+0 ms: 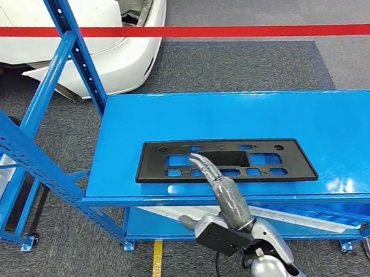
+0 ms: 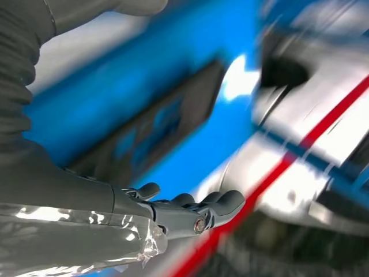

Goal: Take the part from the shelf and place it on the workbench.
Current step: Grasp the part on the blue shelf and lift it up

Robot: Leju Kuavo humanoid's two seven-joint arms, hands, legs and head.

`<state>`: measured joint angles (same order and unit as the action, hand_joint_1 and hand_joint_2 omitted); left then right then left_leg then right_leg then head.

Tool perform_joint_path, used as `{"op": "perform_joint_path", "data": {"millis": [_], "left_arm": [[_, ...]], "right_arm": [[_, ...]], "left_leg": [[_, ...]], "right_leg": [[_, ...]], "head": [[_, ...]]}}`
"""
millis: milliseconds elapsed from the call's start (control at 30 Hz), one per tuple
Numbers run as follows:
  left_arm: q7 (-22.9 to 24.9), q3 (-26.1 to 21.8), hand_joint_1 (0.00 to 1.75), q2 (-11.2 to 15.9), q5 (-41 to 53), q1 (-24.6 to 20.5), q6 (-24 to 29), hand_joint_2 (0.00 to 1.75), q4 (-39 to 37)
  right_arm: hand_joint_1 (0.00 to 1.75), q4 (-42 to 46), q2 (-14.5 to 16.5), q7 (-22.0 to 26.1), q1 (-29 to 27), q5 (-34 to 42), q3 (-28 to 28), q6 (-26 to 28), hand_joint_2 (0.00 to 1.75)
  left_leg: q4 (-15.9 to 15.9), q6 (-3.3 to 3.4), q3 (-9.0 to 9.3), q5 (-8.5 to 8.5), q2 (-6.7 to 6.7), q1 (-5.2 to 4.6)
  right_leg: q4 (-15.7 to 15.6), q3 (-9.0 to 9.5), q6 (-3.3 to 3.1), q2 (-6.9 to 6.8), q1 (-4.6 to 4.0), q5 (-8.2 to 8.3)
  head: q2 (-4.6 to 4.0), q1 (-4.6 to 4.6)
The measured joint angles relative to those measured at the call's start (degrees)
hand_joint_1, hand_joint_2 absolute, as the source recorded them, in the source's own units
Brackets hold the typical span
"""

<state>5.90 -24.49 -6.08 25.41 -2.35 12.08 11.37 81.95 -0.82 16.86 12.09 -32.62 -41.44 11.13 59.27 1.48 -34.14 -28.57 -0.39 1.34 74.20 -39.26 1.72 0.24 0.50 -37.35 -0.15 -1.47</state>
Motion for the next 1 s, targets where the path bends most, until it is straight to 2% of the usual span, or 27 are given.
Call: {"op": "perform_joint_path", "data": {"millis": [33, 67, 133, 167, 200, 267, 333, 400, 467, 500, 533, 567, 633, 667, 700, 800, 867, 933, 967, 1000], "left_arm": [[-0.08, -0.20, 0.00, 0.00, 0.18, 0.05, -0.16, 0.00, 0.00], [-0.16, -0.36, 0.00, 0.00, 0.46, 0.08, -0.33, 0.00, 0.00], [-0.34, -0.57, 0.00, -0.03, 0.91, 0.08, -0.66, 0.00, 0.00], [-0.44, -0.63, 0.00, -0.04, 1.12, 0.06, -0.79, 0.00, 0.00], [-0.50, -0.70, 0.00, -0.06, 1.28, 0.03, -0.91, 0.00, 0.00], [-0.61, -0.85, 0.00, -0.08, 1.75, 0.03, -1.10, 0.00, 0.00], [-0.82, -0.99, 0.00, -0.07, 2.09, 0.03, -1.17, 0.00, 0.00], [-1.11, -1.18, 0.00, -0.03, 2.22, -0.03, -1.19, 0.00, 0.00], [-1.22, -1.42, 0.00, 0.03, 2.52, 0.04, -1.19, 0.00, 0.00], [-1.22, -1.54, 0.00, 0.07, 2.71, 0.12, -1.16, 0.00, 0.00], [-1.23, -1.65, 0.00, 0.12, 2.87, 0.21, -1.14, 0.00, 0.00], [-1.24, -1.75, 0.00, 0.18, 2.97, 0.26, -1.11, 0.00, 0.00], [-1.27, -1.94, 0.00, 0.34, 3.06, 0.23, -1.09, 0.00, -0.01], [-1.28, -2.00, 0.00, 0.39, 3.10, 0.17, -1.09, 0.00, -0.01], [-1.29, -2.02, 0.00, 0.42, 3.19, 0.12, -1.11, 0.00, -0.01], [-1.27, -2.06, 0.00, 0.48, 3.75, 0.17, -1.24, 0.00, 0.00], [-1.24, -2.11, 0.00, 0.53, 4.10, 0.13, -1.28, 0.00, 0.00], [-1.22, -2.13, 0.00, 0.53, 4.19, -0.03, -1.28, 0.00, 0.00], [-1.22, -2.13, 0.00, 0.52, 4.19, -0.07, -1.27, 0.00, 0.00], [-1.21, -2.13, 0.00, 0.53, 4.19, -0.05, -1.25, 0.00, 0.00]], "right_arm": [[0.00, -0.29, -0.36, -1.88, 0.50, -5.53, -0.25, 2.79, 1.75], [0.00, -0.65, -0.73, -3.85, 1.08, -11.09, -0.52, 5.31, 1.75], [0.00, -1.60, -1.47, -7.07, 2.46, -19.81, -0.95, 8.65, 1.75], [0.00, -2.17, -1.82, -8.30, 3.10, -23.13, -1.09, 9.72, 1.75], [0.00, -2.75, -2.15, -9.29, 3.61, -25.80, -1.16, 10.54, 1.75], [0.00, -3.68, -2.64, -10.74, 4.27, -29.81, -1.23, 11.63, 1.75], [0.00, -4.32, -2.95, -11.65, 4.78, -31.78, -1.33, 11.42, 1.75], [0.00, -5.02, -3.34, -12.36, 5.48, -31.94, -1.61, 9.14, 1.75], [0.00, -5.97, -4.09, -12.88, 6.19, -31.04, -1.99, 5.82, 1.75], [0.00, -6.46, -4.57, -13.07, 6.46, -30.42, -2.15, 4.48, 1.75], [0.00, -6.87, -5.04, -13.21, 6.69, -29.87, -2.25, 3.66, 1.75], [0.00, -7.22, -5.49, -13.33, 6.94, -29.40, -2.31, 3.12, 1.75], [0.00, -7.69, -6.20, -13.51, 7.45, -28.77, -2.35, 2.64, 1.75], [0.00, -7.86, -6.51, -13.60, 7.68, -28.53, -2.37, 2.45, 1.75], [0.00, -8.01, -6.81, -13.68, 7.88, -28.24, -2.40, 2.17, 1.75], [0.00, -8.27, -7.60, -13.78, 8.37, -26.68, -2.44, 0.37, 1.75], [0.00, -8.34, -8.07, -13.81, 8.91, -25.60, -2.38, -0.87, 1.75], [0.00, -8.46, -8.47, -13.83, 9.46, -24.82, -2.32, -1.77, 1.75], [0.00, -8.58, -8.65, -13.84, 9.59, -24.54, -2.31, -2.14, 1.75], [0.00, -8.72, -8.78, -13.84, 9.61, -24.33, -2.32, -2.40, 1.75]], "left_leg": [[0.01, 0.02, 0.22, -0.16, -0.06, -0.03], [0.01, -0.02, 0.53, -0.37, -0.13, -0.07], [-0.04, -0.21, 1.16, -0.80, -0.25, -0.22], [-0.09, -0.38, 1.33, -0.95, -0.27, -0.26], [-0.14, -0.59, 1.38, -1.03, -0.28, -0.27], [-0.37, -1.16, 1.38, -1.06, -0.23, -0.24], [0.14, -1.73, 1.17, -1.74, -0.12, -0.25], [4.47, -2.10, -0.92, -4.20, -0.07, -0.21], [12.02, -2.41, -4.93, -7.08, -0.07, -0.16], [14.56, -2.56, -6.46, -7.47, -0.06, -0.11], [15.03, -2.66, -7.02, -6.70, -0.05, -0.06], [13.19, -2.73, -6.48, -4.88, -0.03, 0.04], [6.01, -2.82, -3.47, -0.67, 0.07, 0.20], [3.06, -2.65, -2.17, 0.42, 0.11, 0.20], [1.38, -2.40, -1.43, 0.78, 0.11, 0.14], [0.75, -1.28, -1.14, 0.42, -0.03, -0.09], [0.58, -0.62, -0.95, 0.44, -0.03, 0.02], [0.51, -0.21, -0.83, 0.36, -0.01, 0.08], [0.51, -0.08, -0.81, 0.30, -0.01, 0.04], [0.51, 0.01, -0.78, 0.25, -0.02, -0.04]], "right_leg": [[-0.31, -0.41, -0.06, 0.00, -0.01, 1.30], [-2.94, 0.28, -0.26, 0.00, -0.03, 3.64], [-10.45, 2.99, -0.95, 0.03, -0.27, 8.30], [-13.09, 4.02, -1.34, 0.03, -0.46, 9.52], [-14.39, 4.54, -1.69, 0.04, -0.67, 9.83], [-15.08, 4.78, -2.27, 0.05, -0.83, 9.50], [-16.05, 5.22, -2.81, -0.05, -0.53, 9.49], [-16.70, 5.62, -3.14, -0.19, -0.20, 9.63], [-16.71, 5.70, -3.27, -0.22, -0.17, 9.54], [-16.69, 5.76, -3.28, -0.22, -0.16, 9.46], [-16.64, 5.86, -3.22, -0.18, -0.13, 9.34], [-16.57, 6.03, -3.08, -0.13, -0.07, 9.17], [-16.25, 6.44, -2.53, 0.00, 0.00, 8.59], [-15.98, 6.48, -2.19, 0.05, -0.06, 8.33], [-15.78, 6.46, -1.86, 0.07, -0.14, 8.15], [-15.67, 6.43, -1.20, 0.04, -0.07, 7.98], [-13.74, 5.67, -0.73, -0.03, 0.10, 6.57], [-7.80, 2.85, -0.30, -0.08, 0.15, 3.51], [-3.71, 0.73, -0.19, -0.08, 0.15, 1.94], [-0.49, -1.06, -0.16, -0.08, 0.15, 1.09]], "head": [[0.01, -0.01], [0.01, -0.01], [0.01, -0.04], [0.01, -0.06], [0.01, -0.10], [0.00, -0.14], [0.00, -0.16], [0.00, -0.22], [0.00, -0.23], [0.00, -0.23], [0.00, -0.23], [0.00, -0.23], [0.00, -0.25], [0.00, -0.27], [0.00, -0.26], [0.00, -0.21], [0.00, -0.14], [0.00, -0.08], [0.00, -0.08], [0.00, -0.08]]}}
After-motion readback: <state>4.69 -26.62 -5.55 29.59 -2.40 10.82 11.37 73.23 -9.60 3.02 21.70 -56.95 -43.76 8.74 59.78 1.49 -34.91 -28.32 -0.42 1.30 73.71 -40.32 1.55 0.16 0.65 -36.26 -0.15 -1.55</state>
